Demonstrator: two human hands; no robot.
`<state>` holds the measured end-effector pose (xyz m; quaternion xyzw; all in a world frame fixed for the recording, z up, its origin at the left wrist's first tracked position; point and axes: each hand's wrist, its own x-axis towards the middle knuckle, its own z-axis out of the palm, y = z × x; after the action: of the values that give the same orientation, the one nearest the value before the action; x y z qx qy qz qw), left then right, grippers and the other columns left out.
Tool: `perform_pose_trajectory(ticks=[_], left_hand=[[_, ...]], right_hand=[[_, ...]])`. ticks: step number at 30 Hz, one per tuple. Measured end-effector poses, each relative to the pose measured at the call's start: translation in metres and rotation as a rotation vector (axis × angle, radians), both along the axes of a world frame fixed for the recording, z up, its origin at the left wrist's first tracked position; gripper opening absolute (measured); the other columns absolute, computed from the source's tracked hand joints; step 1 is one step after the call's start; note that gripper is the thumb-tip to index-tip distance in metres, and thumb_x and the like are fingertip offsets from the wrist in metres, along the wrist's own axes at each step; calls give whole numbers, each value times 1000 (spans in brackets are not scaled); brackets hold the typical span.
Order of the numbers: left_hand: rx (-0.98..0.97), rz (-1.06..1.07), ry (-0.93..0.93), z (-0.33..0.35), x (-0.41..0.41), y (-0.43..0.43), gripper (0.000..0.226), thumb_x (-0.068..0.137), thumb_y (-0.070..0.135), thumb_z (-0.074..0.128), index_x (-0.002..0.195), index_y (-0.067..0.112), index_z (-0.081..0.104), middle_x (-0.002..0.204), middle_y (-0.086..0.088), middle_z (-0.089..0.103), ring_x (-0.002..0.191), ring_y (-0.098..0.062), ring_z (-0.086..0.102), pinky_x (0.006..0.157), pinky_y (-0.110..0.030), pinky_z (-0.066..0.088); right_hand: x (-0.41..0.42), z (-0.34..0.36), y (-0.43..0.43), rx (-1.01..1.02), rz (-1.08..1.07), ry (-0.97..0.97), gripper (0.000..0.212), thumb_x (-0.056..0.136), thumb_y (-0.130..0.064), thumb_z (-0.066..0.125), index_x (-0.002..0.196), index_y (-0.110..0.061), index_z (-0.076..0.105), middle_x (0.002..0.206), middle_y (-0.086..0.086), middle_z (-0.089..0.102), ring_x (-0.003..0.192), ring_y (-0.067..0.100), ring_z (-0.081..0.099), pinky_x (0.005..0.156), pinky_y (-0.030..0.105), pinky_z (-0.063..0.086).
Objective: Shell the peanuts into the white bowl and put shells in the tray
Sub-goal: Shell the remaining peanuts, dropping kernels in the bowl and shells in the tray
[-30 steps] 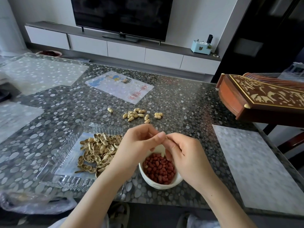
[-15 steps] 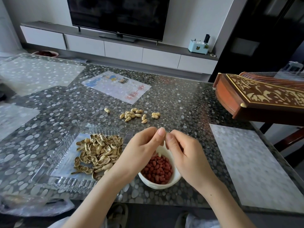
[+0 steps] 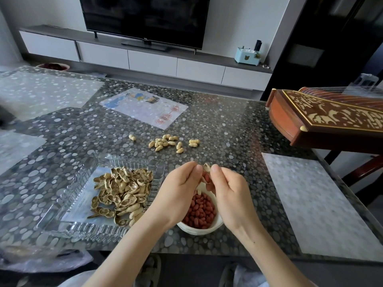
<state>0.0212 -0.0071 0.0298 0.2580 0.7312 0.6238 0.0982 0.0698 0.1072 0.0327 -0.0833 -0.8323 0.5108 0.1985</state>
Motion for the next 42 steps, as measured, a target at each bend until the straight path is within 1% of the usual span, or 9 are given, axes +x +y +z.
perform_pose_trajectory(ticks=[4, 8, 12, 16, 19, 23, 29, 35, 42], left_hand=[[-31, 25, -29, -1, -1, -1, 36, 99, 28, 41, 68, 11, 44, 64, -1, 43, 61, -12, 38, 63, -34, 34], [-81, 22, -8, -1, -2, -3, 38, 100, 27, 41, 71, 4, 50, 57, 9, 44, 55, -5, 38, 59, -22, 33], [-130, 103, 44, -1, 0, 2, 39, 99, 27, 43, 61, 20, 49, 50, 15, 50, 51, 2, 44, 54, -14, 32], [-177, 236, 70, -2, 1, 5, 40, 98, 30, 44, 60, 21, 53, 55, 8, 52, 51, -2, 45, 52, -16, 34], [-376, 244, 123, -3, -1, 3, 38, 97, 33, 44, 68, 18, 63, 67, 3, 62, 64, -7, 55, 60, -23, 42], [-576, 274, 190, -8, -8, 1, 36, 91, 35, 50, 70, 10, 67, 57, 0, 56, 51, -14, 47, 48, -26, 33], [-425, 343, 12, -5, -23, -15, 40, 88, 28, 57, 57, 4, 61, 37, 7, 37, 33, -8, 27, 44, -21, 25], [-618, 585, -22, -14, -59, -66, 44, 91, 35, 52, 75, -3, 65, 53, -6, 50, 45, -20, 36, 48, -23, 29], [-777, 598, 2, -21, -71, -87, 45, 92, 41, 50, 58, 12, 45, 51, 0, 46, 47, -19, 43, 47, -22, 29]], right_hand=[[-3, -4, 7, -100, 44, -160, 51, 101, -35, 38, 66, -1, 51, 58, 1, 47, 58, 13, 44, 57, 32, 36], [-3, 1, 11, -259, 15, -323, 47, 100, -34, 41, 58, -19, 53, 48, -13, 49, 49, 3, 45, 52, 19, 34], [-7, -2, 12, -274, -54, -396, 45, 100, -34, 42, 58, -17, 45, 43, -12, 37, 43, 7, 34, 49, 26, 26], [-8, -3, 19, -11, -173, -300, 49, 101, -29, 39, 57, -11, 50, 42, -9, 40, 41, 5, 37, 47, 22, 30], [-7, -1, 26, 181, -184, -253, 47, 101, -32, 39, 68, -8, 62, 48, -7, 48, 43, 3, 45, 44, 16, 32], [-7, -6, 31, 155, -139, -215, 44, 97, -35, 49, 74, -3, 66, 46, -6, 42, 41, 4, 39, 42, 16, 30], [-10, -9, 29, 155, -86, -155, 35, 93, -37, 54, 75, -10, 68, 48, -16, 55, 49, 1, 50, 47, 12, 36], [-25, -7, -5, 195, 101, -56, 20, 86, -40, 65, 83, -21, 72, 73, -8, 69, 70, 6, 63, 64, 26, 51], [-59, -12, -55, 521, 258, -46, 23, 91, -40, 61, 97, -22, 73, 83, -10, 67, 75, 7, 59, 66, 22, 45]])
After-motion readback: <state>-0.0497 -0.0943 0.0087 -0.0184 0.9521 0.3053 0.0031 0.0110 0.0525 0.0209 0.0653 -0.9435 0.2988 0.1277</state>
